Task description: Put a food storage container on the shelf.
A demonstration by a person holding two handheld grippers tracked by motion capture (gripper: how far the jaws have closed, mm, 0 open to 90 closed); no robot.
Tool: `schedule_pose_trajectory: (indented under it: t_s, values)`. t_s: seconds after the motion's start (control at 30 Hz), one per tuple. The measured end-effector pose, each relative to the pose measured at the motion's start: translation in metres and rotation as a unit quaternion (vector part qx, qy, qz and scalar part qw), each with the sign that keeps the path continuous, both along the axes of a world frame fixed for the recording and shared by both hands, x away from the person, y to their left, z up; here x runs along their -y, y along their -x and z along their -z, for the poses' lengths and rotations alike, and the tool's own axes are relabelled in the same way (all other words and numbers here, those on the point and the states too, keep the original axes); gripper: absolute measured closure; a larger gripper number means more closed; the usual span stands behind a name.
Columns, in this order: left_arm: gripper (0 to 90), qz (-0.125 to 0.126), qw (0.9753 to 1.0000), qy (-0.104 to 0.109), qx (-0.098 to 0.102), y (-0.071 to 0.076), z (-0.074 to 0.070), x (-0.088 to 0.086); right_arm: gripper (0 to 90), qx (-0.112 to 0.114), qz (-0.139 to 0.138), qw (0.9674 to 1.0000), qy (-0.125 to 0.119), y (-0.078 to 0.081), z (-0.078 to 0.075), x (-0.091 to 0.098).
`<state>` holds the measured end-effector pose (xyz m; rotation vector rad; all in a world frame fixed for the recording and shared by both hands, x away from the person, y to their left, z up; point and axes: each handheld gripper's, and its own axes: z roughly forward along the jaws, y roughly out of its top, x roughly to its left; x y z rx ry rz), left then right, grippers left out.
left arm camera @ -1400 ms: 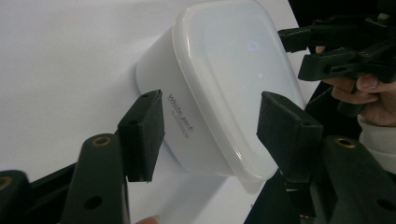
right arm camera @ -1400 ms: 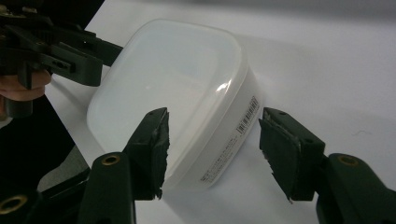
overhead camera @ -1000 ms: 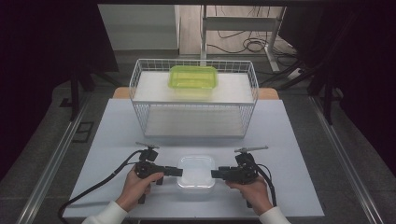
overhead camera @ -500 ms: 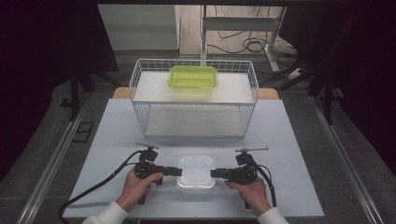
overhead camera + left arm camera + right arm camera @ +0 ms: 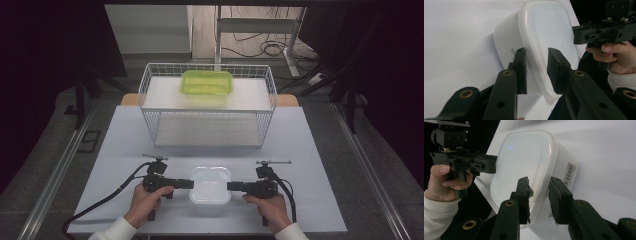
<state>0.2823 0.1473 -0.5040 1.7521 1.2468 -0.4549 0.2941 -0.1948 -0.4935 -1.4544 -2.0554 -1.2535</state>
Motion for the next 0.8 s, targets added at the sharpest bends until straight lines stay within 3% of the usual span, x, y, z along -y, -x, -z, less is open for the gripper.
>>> schedule_pose_trajectory:
  t_s: [0.27,0.8]
  values:
    - [74.1,-0.005,0.9999,0.006,0.014,0.0023,-0.0029,-0.0023,74.9,0.001,0.004,0.9999,-0.016,0.0016,-0.0018,0.0027]
    - [78.9,-0.007,0.9994,0.005,0.032,0.0056,-0.0067,-0.0035,79.1,0.041,-0.005,0.9991,-0.009,0.0038,-0.0069,0.0031]
